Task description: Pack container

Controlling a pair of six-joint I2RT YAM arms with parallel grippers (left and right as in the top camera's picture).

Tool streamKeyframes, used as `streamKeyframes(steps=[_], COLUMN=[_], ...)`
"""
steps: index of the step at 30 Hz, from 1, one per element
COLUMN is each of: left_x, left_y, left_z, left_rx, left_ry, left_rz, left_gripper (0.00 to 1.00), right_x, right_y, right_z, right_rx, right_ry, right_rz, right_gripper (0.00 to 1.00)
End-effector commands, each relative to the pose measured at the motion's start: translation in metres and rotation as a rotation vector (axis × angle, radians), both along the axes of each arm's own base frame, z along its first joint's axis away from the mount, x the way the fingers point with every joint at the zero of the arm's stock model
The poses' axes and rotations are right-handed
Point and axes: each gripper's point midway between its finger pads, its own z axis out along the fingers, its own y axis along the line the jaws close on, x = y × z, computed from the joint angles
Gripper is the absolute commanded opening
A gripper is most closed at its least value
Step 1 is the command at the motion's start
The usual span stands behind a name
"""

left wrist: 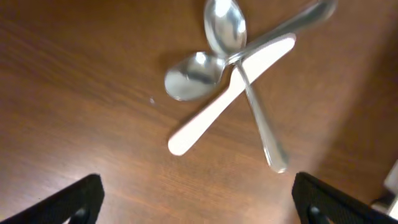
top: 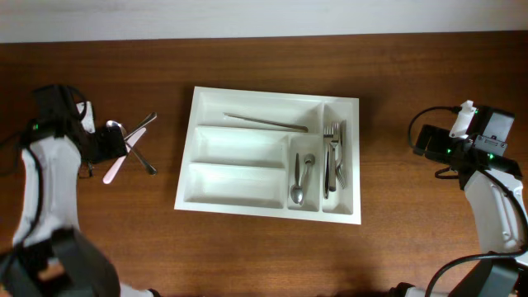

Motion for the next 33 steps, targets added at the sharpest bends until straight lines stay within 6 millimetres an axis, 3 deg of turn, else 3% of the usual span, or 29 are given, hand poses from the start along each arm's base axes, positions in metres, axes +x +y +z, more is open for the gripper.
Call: streamKeyframes(steps=[1,4,7,10,16,21,27,33], left_x=[0.018,0.032,0.049,0.054,0.046,0.041,0.038,0.027], left_y=[0.003,0.008,0.017,0.027,0.006,0.013,0.025,0.029], left_z=[-0.006,-0.009,-0.003,0.0,-0.006,-0.003,0.016,0.005], left_rx=[0.015,0.057,0.12,0.109,-0.177,-0.319,-0.581,-0.717], left_ry=[0.044,0.051,0.006,-0.043,-0.098,-0.148,-0.313,-0.326], left_rz=[-0.175,-0.291,-0.35,-0.243,0.055,0.085,0.054,0.044], left_gripper=[0.92,0.79,0.77,0.81,0.84,0.84,0.84,0.84], right_x=[0.002,0.002,0.002,0.002,0.002,0.002,0.002,0.002], right_y=[-0.002,-0.002,-0.002,-0.002,-0.002,-0.002,-0.002,-0.002], right_z=[0.002,0.002,0.002,0.002,0.002,0.002,0.002,0.002], right_rx=[-0.001,-0.001,-0.001,-0.001,-0.001,-0.001,-0.001,-0.001], right_ry=[-0.006,-0.006,-0.006,-0.005,-0.006,-0.006,-0.006,-0.006], right_rz=[0.002,0.002,0.002,0.002,0.002,0.002,0.002,0.002], right_gripper=[0.99,0.99,0.99,0.99,0.99,0.99,0.99,0.99])
